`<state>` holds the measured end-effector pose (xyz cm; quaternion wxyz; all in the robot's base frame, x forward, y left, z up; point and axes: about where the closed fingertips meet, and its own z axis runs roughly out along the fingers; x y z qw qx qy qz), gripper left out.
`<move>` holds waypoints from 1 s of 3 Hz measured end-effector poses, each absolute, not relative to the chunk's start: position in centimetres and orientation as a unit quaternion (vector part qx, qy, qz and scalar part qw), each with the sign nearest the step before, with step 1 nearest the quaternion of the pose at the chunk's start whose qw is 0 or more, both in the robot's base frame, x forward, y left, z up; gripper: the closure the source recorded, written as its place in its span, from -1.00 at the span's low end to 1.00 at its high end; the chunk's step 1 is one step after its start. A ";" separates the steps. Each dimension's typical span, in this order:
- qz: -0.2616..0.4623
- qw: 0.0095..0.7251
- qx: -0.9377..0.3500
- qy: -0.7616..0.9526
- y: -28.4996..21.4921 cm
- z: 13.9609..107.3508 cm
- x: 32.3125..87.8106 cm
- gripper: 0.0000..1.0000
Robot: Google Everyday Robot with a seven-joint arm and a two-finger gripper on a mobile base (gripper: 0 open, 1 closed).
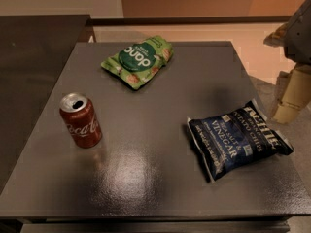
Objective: Knock coke can over
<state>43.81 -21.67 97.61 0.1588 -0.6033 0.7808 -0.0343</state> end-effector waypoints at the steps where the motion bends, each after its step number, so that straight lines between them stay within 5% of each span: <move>1: -0.035 0.160 -0.603 0.780 -21.6 97.7 43.8 -1.00; 3: -0.002 0.207 -0.600 0.773 -18.3 97.3 46.3 -1.00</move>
Offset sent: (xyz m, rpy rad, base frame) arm 0.0184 0.0290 -0.0034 0.0809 -0.0287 0.0276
